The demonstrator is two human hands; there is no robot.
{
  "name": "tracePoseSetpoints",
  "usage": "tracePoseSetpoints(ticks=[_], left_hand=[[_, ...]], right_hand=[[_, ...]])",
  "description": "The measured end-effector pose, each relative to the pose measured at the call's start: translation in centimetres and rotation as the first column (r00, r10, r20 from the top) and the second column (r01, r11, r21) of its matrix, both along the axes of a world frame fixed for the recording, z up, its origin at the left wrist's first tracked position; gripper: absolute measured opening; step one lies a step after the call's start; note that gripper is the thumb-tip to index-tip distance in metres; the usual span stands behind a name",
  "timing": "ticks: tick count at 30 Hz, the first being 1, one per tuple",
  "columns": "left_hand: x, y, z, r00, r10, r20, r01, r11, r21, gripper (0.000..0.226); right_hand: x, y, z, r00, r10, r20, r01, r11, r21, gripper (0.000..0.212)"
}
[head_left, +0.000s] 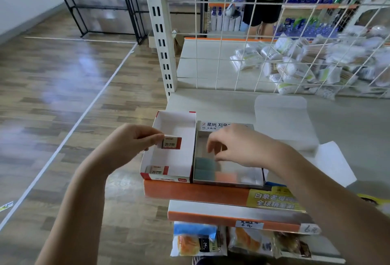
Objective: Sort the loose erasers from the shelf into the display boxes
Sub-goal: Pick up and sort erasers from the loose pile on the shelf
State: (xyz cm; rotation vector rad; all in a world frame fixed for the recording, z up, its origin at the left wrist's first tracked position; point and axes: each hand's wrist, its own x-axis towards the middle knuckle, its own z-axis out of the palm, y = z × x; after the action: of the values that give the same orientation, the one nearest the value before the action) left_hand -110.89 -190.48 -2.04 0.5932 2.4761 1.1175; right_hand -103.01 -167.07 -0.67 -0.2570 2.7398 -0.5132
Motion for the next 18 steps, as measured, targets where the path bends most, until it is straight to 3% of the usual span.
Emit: tracePoseSetpoints(ticks=[6, 18], left_hand=[[-0.5, 0.8, -0.5, 0.986, -0.168, 0.003, 0.163, 0.950, -0.266, 0.010], [-0.4, 2.6, 0.0, 0.939, -0.342, 0.035, 0.325, 0.850, -0.416, 0.014]], right_hand=[[-0.3, -2.0, -0.7, 0.969, 0.146, -0.199, -0.151, 0.988, -0.010, 0.025], [-1.2, -2.7, -2.1, 0.943, 0.180, -0.280, -0.172, 0.984, 0.053, 0.014]])
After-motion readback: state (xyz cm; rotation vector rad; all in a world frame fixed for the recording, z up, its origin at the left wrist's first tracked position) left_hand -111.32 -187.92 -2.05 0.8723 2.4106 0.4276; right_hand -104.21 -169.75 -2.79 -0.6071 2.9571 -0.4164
